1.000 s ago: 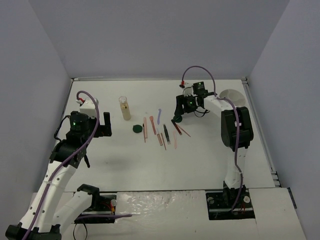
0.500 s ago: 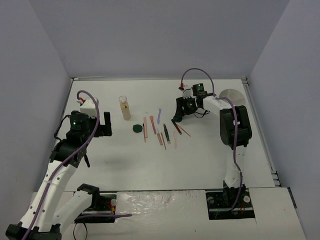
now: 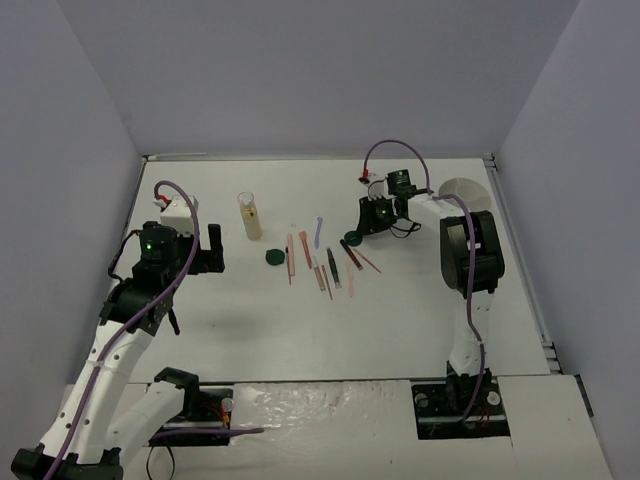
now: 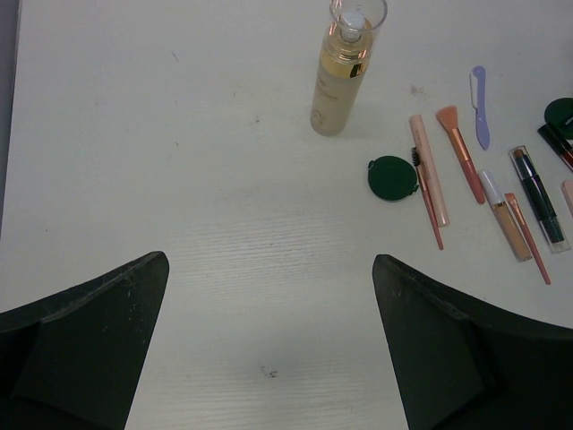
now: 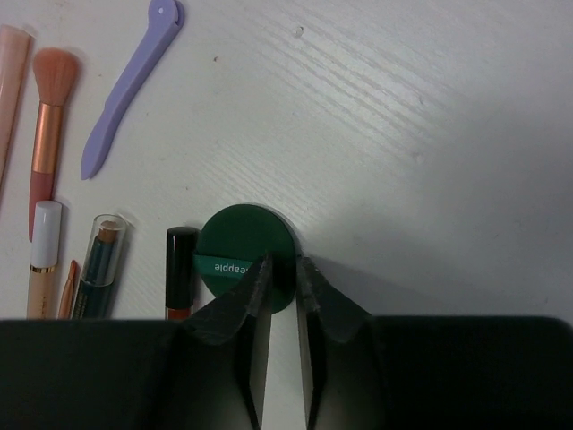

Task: Organize the makeup

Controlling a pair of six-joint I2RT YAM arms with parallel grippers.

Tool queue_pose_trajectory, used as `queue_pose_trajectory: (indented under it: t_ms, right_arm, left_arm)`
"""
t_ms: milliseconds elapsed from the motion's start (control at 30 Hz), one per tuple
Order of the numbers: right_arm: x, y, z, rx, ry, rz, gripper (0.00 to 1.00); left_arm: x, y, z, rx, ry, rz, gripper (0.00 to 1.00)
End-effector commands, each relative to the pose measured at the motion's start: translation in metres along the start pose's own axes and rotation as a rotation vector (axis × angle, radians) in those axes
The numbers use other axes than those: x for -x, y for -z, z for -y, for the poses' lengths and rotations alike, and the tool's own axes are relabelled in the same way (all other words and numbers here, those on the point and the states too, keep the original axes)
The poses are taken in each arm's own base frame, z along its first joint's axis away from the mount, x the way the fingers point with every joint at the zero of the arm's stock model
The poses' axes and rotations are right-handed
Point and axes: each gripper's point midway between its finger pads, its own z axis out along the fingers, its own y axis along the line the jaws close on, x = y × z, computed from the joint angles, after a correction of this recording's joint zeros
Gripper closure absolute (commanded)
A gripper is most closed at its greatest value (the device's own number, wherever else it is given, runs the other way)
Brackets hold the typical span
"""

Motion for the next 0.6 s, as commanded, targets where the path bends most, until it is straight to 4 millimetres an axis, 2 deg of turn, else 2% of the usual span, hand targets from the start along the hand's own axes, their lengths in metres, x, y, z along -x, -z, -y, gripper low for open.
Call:
queue_pose_trajectory:
  t_ms: [0, 67, 167, 233, 267, 433, 567]
  right_arm:
    - [-0.008, 0.003, -0.002, 0.009, 0.005, -0.027, 0.94]
    - [-0.005, 0.005, -0.002, -0.002, 0.015, -0.020, 1.00]
    - [0.009, 0.016, -0.002, -0.035, 0.033, 0.013, 1.00]
    - [0.029, 0.034, -0.004, -0.084, 0.056, 0.062, 1.00]
    - [0.035, 0.041, 0.002, -0.140, 0.061, 0.074, 1.00]
    - [0.089, 0.110, 0.019, -0.445, 0.081, 0.226, 1.00]
    - [0.114, 0.181, 0.046, -0.798, 0.041, 0.320, 1.00]
  left_arm:
    - [0.029, 0.004, 0.002, -0.011, 0.021, 0.091, 0.03]
    - [0.029, 0.003, 0.002, -0.011, 0.022, 0.090, 0.03]
    - [0.029, 0.003, 0.002, -0.009, 0.021, 0.090, 0.03]
    - [0.029, 0.004, 0.002, -0.010, 0.023, 0.091, 0.03]
    - [0.029, 0.004, 0.002, -0.009, 0.023, 0.091, 0.03]
    - [0.030, 0.004, 0.001, -0.008, 0.022, 0.092, 0.03]
    - [0.030, 0.004, 0.001, -0.005, 0.024, 0.093, 0.03]
